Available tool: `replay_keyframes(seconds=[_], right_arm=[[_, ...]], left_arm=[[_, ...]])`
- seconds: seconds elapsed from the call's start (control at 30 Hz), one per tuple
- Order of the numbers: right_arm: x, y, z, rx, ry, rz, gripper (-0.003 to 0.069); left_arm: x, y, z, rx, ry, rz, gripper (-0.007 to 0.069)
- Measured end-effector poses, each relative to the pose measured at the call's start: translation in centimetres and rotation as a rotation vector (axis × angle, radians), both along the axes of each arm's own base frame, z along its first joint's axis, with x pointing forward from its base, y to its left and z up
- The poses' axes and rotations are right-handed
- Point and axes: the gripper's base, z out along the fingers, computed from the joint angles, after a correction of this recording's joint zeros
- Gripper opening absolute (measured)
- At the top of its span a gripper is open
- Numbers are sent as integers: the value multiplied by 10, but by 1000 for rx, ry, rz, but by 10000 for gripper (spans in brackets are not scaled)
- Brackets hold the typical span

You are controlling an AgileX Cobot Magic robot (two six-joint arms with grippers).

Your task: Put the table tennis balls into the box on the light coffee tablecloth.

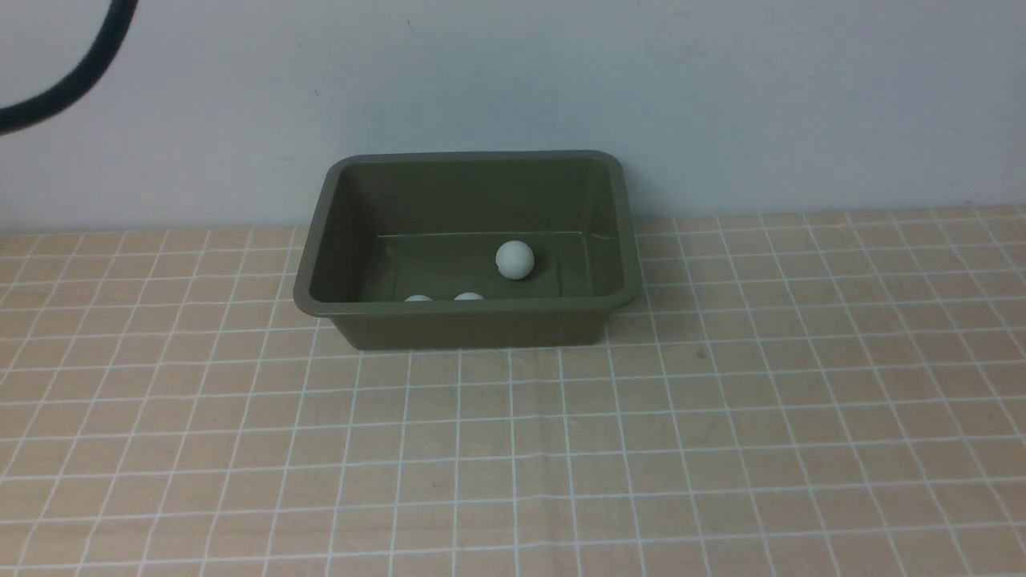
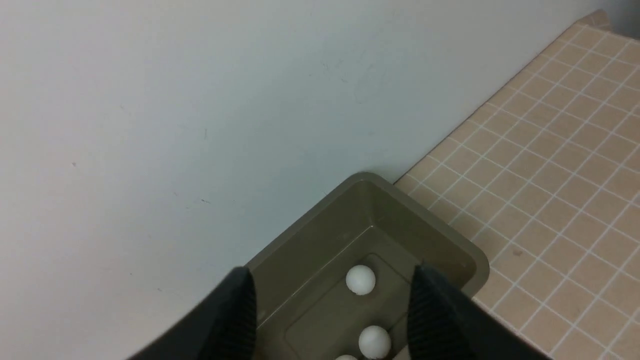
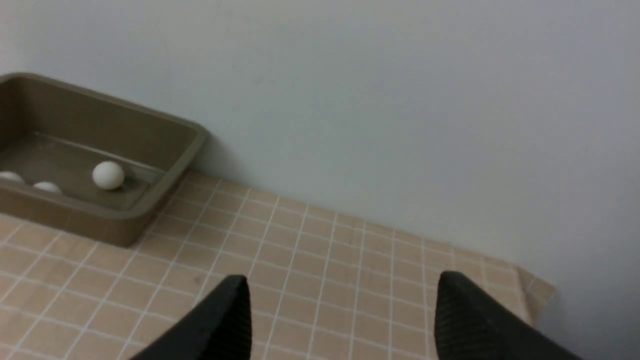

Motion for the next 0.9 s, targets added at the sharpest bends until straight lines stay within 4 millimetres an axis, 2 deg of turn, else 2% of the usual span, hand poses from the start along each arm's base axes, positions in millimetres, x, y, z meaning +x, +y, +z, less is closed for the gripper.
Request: replay_keyframes(seconds=[0.07,0.1,0.13,0.17,0.33,0.47,0.63,0.9], right_arm=[[7,3,-20,11,63,25,453],[8,4,-22,7,68,29,453],[13,5,-38,-14,85,43,453],[15,5,-44,-24,80,46,453],[30,6,-98,-84,80,60,453],[39,6,-129,-89,65,54,451],[43,6,-148,-69,27,46,408],[43,6,-151,-65,15,46,327]], left_arm=[[0,0,0,0,1,0,340],[0,0,0,0,1,0,340],[0,0,0,1,2,-1,340],[0,0,0,1,2,-1,340],[2,-1,-2,2,8,-1,340],[7,-2,-5,5,19,-1,340],[16,-5,-11,10,38,-2,340],[21,-7,-14,9,43,-1,340]])
